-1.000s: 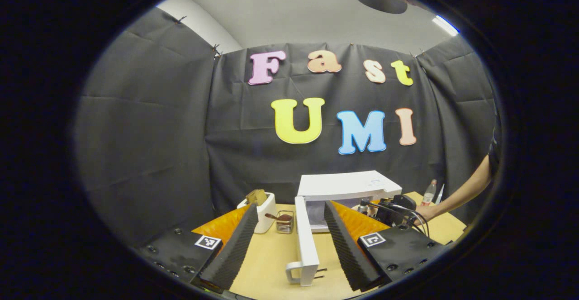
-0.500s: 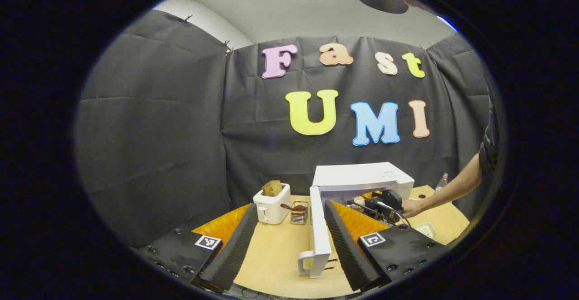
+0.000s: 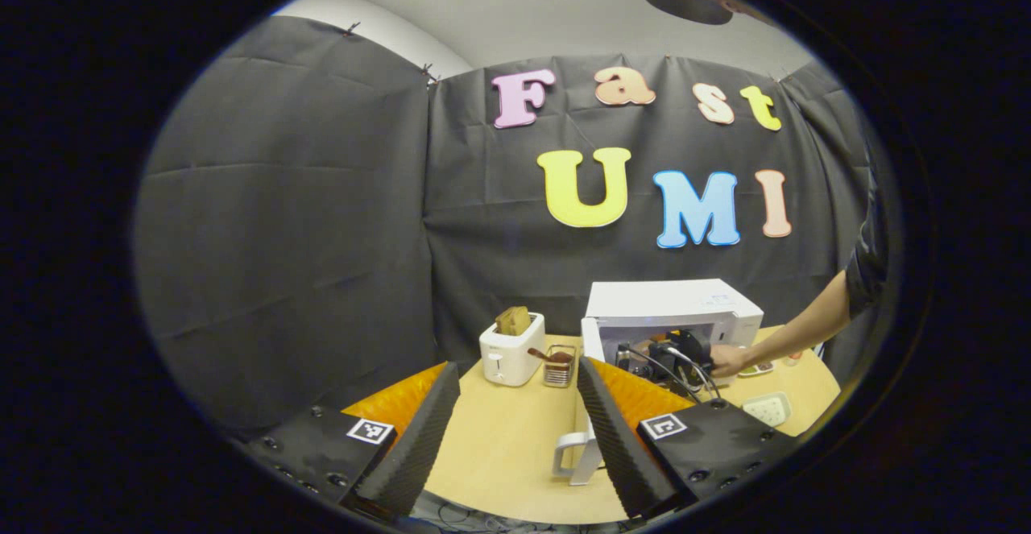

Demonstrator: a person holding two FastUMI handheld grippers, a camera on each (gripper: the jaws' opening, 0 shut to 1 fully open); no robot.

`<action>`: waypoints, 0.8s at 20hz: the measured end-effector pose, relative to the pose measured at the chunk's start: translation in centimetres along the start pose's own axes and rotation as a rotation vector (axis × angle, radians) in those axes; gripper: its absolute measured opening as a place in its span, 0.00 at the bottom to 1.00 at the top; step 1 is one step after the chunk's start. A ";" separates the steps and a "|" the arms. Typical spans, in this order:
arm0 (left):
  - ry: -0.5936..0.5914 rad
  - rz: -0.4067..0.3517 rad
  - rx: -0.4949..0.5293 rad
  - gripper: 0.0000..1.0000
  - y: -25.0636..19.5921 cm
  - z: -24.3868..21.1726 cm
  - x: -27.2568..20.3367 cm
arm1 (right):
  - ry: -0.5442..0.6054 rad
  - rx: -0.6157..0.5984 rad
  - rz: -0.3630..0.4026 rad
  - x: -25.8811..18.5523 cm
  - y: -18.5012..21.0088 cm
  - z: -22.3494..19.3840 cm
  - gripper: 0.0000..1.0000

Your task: Open the microwave oven with the left hand, put the food in, and close the microwave oven.

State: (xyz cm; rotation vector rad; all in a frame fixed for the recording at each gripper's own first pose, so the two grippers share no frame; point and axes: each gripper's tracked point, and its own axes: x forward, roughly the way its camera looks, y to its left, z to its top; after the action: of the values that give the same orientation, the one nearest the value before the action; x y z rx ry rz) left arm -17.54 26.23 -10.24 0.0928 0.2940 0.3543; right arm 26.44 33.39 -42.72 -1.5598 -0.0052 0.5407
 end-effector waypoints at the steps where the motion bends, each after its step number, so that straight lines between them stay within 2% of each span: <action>1: -0.001 0.000 -0.003 0.97 -0.1 0.0 0.1 | 0.006 0.009 -0.008 -0.2 -0.2 0.0 0.80; 2: -0.004 -0.001 -0.004 0.97 -0.1 0.0 0.3 | 0.006 0.038 -0.003 -0.2 -0.2 -0.2 0.93; 3: -0.007 -0.005 -0.005 0.97 -0.2 0.1 0.4 | 0.007 0.065 0.008 -0.5 0.0 -0.3 0.97; 7: -0.016 -0.030 -0.006 0.97 -0.6 0.2 1.1 | 0.024 0.138 0.053 -2.9 0.5 -0.9 0.98; 10: -0.033 -0.068 -0.015 0.97 -1.7 0.5 1.9 | 0.014 0.217 0.058 -5.8 0.1 -1.2 0.98; 16: -0.085 -0.176 -0.031 0.96 -4.7 1.9 4.0 | 0.025 0.469 0.040 -14.7 -1.7 -2.5 0.98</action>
State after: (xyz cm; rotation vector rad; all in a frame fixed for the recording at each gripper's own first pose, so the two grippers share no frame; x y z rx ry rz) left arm -11.83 23.18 -10.15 0.0506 0.2105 0.1796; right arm 14.77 26.36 -36.36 -1.1099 0.1616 0.5102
